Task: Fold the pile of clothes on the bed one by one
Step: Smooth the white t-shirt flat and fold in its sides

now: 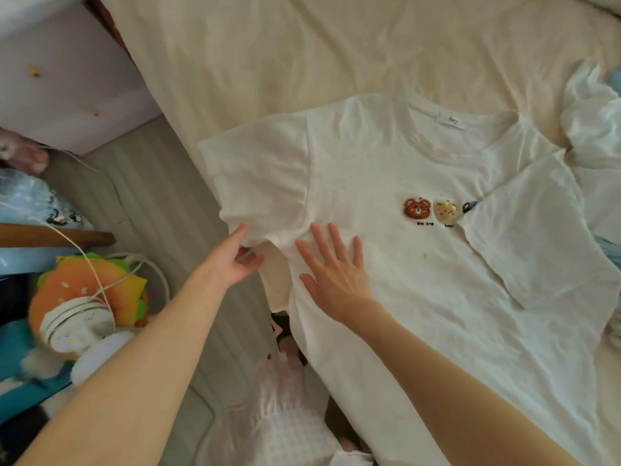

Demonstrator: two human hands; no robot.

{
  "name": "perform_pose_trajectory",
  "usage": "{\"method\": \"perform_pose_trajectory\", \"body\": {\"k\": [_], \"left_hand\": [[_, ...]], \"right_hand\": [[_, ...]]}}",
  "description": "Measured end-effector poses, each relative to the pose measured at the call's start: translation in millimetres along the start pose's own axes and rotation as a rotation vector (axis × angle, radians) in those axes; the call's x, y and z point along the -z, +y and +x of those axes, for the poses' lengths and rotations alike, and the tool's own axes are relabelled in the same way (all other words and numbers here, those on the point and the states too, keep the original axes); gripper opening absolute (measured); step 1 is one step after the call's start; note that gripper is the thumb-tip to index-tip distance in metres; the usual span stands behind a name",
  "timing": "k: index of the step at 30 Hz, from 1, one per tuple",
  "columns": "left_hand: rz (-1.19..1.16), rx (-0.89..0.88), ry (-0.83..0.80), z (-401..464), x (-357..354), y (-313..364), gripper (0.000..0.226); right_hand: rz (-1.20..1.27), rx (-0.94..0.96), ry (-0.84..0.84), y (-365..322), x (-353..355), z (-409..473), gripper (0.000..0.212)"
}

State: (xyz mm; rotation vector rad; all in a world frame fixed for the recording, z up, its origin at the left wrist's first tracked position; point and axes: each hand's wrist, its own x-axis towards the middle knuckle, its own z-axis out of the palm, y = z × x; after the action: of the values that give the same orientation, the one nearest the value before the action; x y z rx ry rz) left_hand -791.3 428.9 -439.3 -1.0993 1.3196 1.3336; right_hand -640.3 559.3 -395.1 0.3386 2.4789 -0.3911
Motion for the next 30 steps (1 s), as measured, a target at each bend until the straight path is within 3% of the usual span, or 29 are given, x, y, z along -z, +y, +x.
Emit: {"method": "perform_pose_trajectory", "body": {"k": [6, 9, 11, 14, 16, 19, 21, 23, 24, 25, 27, 30], "left_hand": [[-0.308, 0.031, -0.067, 6.4, 6.4, 4.6, 0.008], [-0.374, -0.028, -0.080, -11.7, 8.8, 3.6, 0.005], [-0.277, -0.238, -0.041, -29.9, 7.2, 0.9, 0.008], [-0.024, -0.650, -0.003, -65.4, -4.3, -7.3, 0.025], [0.205, -0.948, -0.066, -89.9, -20.3, -16.0, 0.031], [0.708, -1.433, -0.244, -111.4, -52.5, -40.1, 0.014], [1.217, -1.540, -0.398, -109.1, -69.4, -63.5, 0.016], [1.688, -1.372, -0.483, -98.9, -72.1, -81.1, 0.031], [1.773, -1.256, -0.503, -94.9, -69.2, -84.3, 0.034], [1.723, -1.201, -0.510, -91.7, -64.3, -86.1, 0.033], [1.428, -1.276, -0.431, -88.2, -52.5, -84.0, 0.028], [1.148, -1.282, -0.064, -75.6, -36.6, -65.4, 0.025]], "right_hand": [[-0.053, -0.036, -0.037, -2.8, -2.0, 5.9, 0.060], [0.116, -0.048, -0.003, -4.8, 5.0, 3.6, 0.053], [0.419, -0.105, 0.066, -7.2, 17.0, 2.4, 0.046], [1.053, -0.377, 0.140, -7.1, 48.4, -3.4, 0.041], [1.479, -0.541, 0.200, 4.6, 68.2, -13.4, 0.039], [1.903, -0.638, 0.360, 41.7, 88.9, -38.6, 0.037], [1.888, -0.695, 0.456, 65.6, 96.1, -56.4, 0.034], [1.738, -0.776, 0.487, 83.0, 94.7, -67.6, 0.031], [1.630, -0.811, 0.480, 88.9, 92.1, -68.4, 0.032], [1.497, -0.825, 0.459, 92.6, 89.4, -66.4, 0.035], [1.185, -0.757, 0.408, 95.8, 86.4, -52.1, 0.042], [0.824, -0.612, 0.405, 93.2, 92.1, -12.1, 0.048]]}}
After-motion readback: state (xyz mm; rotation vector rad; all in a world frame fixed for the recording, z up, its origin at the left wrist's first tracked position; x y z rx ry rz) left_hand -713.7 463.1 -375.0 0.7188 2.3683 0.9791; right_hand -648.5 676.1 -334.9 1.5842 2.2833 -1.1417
